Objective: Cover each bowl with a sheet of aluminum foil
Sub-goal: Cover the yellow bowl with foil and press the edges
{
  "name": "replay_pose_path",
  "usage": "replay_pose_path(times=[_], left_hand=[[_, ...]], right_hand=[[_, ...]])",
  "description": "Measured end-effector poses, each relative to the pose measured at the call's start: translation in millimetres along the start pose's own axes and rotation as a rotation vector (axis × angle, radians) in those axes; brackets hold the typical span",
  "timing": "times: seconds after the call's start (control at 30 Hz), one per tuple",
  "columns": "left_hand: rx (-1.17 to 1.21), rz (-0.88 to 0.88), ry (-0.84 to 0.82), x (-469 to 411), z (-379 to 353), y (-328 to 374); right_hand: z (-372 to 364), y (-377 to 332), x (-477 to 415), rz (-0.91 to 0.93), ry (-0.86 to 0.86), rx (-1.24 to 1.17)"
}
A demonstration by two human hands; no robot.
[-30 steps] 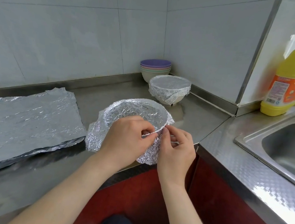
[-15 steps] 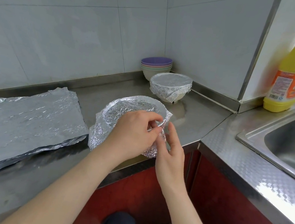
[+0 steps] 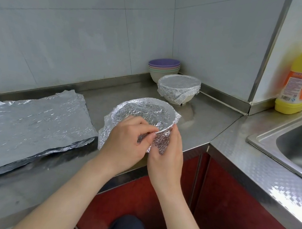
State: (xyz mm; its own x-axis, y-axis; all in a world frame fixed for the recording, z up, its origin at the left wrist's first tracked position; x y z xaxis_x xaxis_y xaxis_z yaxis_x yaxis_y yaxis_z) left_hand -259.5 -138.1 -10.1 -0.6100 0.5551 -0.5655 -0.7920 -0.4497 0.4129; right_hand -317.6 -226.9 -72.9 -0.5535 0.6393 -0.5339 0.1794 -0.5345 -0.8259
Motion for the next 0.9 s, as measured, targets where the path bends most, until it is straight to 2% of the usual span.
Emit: replay_pose_path(times=[0.13,0.3,0.4,0.63,0.8,0.9], left_hand=[[-0.015,-0.013,0.034,-1,-6,4],[-0.036,-0.012,0.055,-2,-10,6],[-0.073,-0.008,0.064,-2,-14,11],[-0.063,0.019,-0.017,-10,-13,19],[-0.027,0.039,0.036,-8,4,2],[0.020,0.043,0.002,-6,-3,6]], right_hand=[[-1,2,-7,-0.097,-0.045,-0.076],[7,-1,-8,-0.395,-0.050,-0.503],[0,-6,-7,-0.525,-0.018,-0.572],[-2,-10,-16,-0.558,-0.084,-0.500],[6,-9,-25,-0.579,-0.006,-0.549],[-5,-13,-29,-0.565,0.031,-0.513]])
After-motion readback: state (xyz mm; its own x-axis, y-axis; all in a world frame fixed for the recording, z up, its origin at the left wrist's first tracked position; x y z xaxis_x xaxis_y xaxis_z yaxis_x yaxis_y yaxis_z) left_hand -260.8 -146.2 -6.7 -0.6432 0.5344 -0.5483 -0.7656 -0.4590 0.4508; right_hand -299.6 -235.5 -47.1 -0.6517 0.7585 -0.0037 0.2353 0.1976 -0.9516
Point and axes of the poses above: each hand's wrist, its own x-axis away from the middle knuckle, its own z-axis out of the back of the hand, y = z × x, the point moved 4 cm from there along -x, towards the middle knuckle, and after that the axes turned 7 degrees about z, right-handed, at the moved point
